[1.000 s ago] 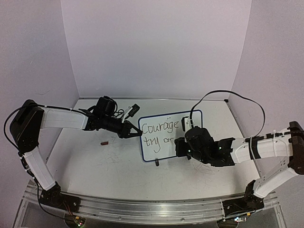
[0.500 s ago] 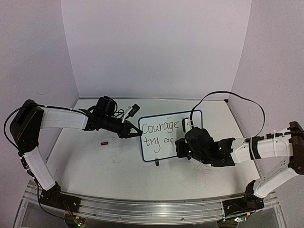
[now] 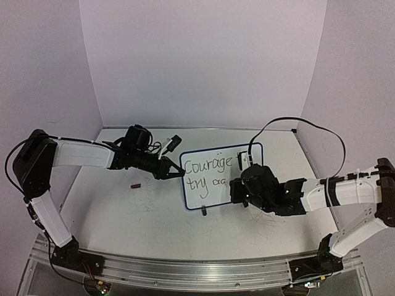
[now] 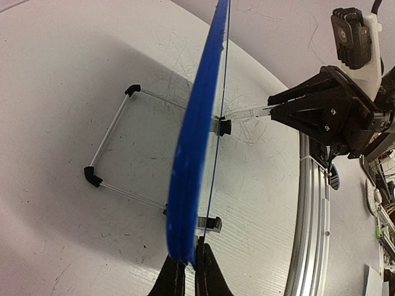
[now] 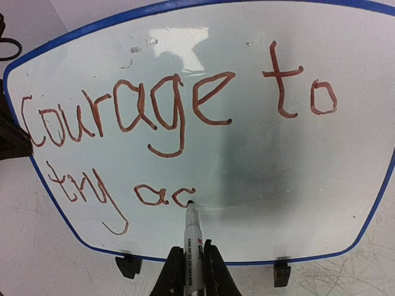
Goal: Write a sentence on the whiteboard
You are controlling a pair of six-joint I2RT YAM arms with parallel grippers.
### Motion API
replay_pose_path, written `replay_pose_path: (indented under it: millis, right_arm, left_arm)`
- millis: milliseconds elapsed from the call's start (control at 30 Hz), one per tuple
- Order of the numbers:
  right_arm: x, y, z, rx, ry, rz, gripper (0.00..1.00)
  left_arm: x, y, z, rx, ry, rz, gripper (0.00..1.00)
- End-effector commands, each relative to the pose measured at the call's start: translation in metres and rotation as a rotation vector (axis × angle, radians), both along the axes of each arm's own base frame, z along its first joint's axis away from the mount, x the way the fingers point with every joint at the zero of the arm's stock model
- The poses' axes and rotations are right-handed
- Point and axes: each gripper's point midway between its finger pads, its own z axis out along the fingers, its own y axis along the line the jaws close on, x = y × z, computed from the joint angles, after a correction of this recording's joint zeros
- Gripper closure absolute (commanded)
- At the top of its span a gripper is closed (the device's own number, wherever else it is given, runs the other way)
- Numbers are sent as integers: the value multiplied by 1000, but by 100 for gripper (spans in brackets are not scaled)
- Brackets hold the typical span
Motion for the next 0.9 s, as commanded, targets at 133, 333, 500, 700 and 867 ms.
replay_pose_path:
  millis: [133,333,500,700,867]
  right_arm:
    - [16,-4,38,47,-87,-55,100]
    - [15,-1,33,37,-72,-35,100]
    - [9,-4,16,20,-30,-28,100]
    - [5,-8,2,9,4,-28,100]
    - [1,-9,-6,3,23,-23,100]
  left_arm:
    - [-10,5,-9,48,-7,-18,100]
    - [-9,5,-9,50,-8,-17,100]
    - [-9,6,-9,50,-9,-17,100]
    - [-9,5,-11,52,-4,-19,100]
    - [-9,5,-12,54,-5,-17,100]
